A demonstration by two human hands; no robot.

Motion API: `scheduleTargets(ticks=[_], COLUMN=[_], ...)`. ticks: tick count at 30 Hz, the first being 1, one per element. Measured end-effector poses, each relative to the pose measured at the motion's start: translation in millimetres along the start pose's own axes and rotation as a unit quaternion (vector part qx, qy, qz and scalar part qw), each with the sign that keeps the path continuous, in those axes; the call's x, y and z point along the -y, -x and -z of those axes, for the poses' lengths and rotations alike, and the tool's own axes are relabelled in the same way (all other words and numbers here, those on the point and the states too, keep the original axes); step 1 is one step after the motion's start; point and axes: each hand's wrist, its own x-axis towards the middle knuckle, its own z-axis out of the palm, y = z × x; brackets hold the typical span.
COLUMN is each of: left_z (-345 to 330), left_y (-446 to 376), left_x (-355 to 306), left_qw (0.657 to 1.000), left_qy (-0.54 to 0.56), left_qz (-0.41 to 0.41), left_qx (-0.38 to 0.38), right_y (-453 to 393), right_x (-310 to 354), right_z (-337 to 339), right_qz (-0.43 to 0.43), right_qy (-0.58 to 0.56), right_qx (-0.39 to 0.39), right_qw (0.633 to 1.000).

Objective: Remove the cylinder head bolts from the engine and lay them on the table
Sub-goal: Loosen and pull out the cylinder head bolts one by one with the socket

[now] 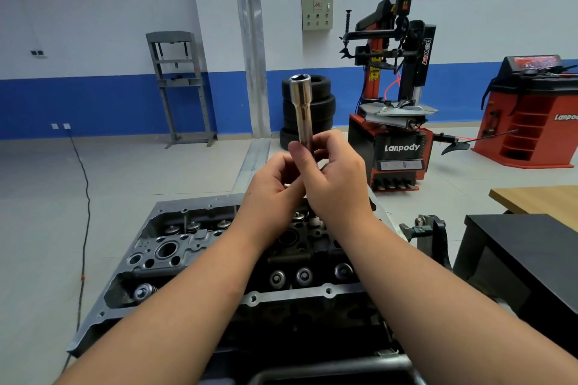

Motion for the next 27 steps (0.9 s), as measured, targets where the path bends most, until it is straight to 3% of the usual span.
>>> scheduleTargets(ticks=[7, 15, 19, 27], left_z=[-0.4, 1.1, -0.6, -1.8], left_y=[1.8, 1.1, 2.6, 2.0], left_x=[0.5, 1.3, -1.5, -3.3], left_qw=[0.999, 1.000, 0.999, 1.000], left_qy=[0.015, 0.000, 0.018, -0.007], left_qz=[0.016, 0.007, 0.017, -0.011], left_qx=[0.030, -0.004, 0.033, 0.014], right_y=[-0.1, -0.7, -0.7, 0.4], right_x=[0.4, -0.2, -1.1, -0.5], right_z=[-1.9, 0.3, -2.4, -0.4], right_qz=[-0.002, 0.006, -0.007, -0.003], right_qy=[0.006, -0.002, 0.002, -0.006], right_qx=[0.014, -0.003, 0.028, 0.001], right_qw=[1.000, 1.000, 1.000, 1.000])
